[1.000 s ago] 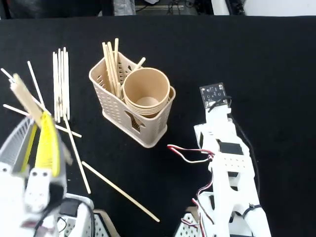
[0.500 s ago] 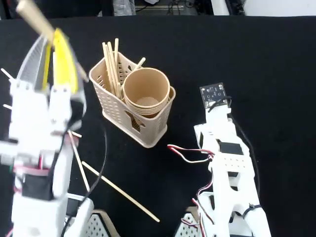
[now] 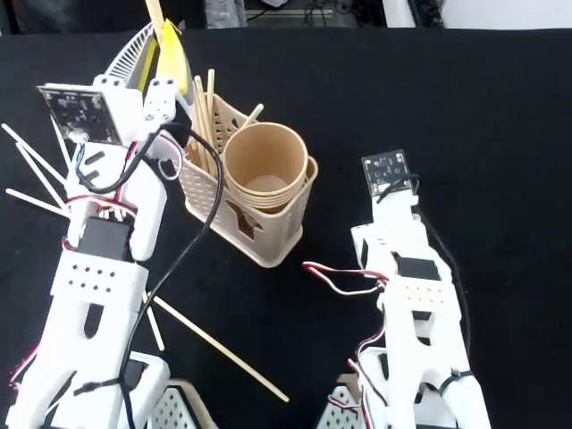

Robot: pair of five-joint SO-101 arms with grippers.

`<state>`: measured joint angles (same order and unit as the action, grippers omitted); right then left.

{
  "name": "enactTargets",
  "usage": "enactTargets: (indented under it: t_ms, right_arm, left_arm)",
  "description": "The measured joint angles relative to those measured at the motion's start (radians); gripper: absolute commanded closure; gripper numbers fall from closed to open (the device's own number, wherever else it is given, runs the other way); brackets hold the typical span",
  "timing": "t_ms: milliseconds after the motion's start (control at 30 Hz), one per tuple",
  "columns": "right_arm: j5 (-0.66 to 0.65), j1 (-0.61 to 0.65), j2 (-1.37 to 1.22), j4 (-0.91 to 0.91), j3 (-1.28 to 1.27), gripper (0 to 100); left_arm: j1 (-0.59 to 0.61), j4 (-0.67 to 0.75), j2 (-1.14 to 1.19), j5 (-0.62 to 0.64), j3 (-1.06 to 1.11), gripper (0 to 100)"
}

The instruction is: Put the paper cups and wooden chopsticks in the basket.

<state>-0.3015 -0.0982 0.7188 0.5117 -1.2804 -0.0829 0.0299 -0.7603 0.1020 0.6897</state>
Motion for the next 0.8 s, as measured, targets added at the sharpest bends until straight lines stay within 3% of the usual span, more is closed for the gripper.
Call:
enactTargets:
  t_ms: [133, 333, 500, 667, 800]
  right_arm:
    - [0.0, 0.0, 0.0, 0.0, 0.0, 98.5]
    - [0.0, 0.0, 0.0, 0.0, 0.0, 98.5]
    - [0.0, 0.0, 0.0, 0.0, 0.0, 98.5]
    - [0.0, 0.0, 0.0, 0.0, 0.0, 98.5]
    - [0.0, 0.0, 0.0, 0.0, 0.0, 98.5]
  left_arm:
    - [-0.015, 0.0, 0.002, 0.0, 0.077, 96]
    - [-0.032, -0.055, 0.009, 0.017, 0.121, 84]
    - [-0.014, -0.428, 0.015, 0.16, -0.032, 75]
    - [0.037, -0.772, 0.015, 0.259, -0.226, 74]
    - [0.169, -1.036, 0.015, 0.431, -0.341, 74]
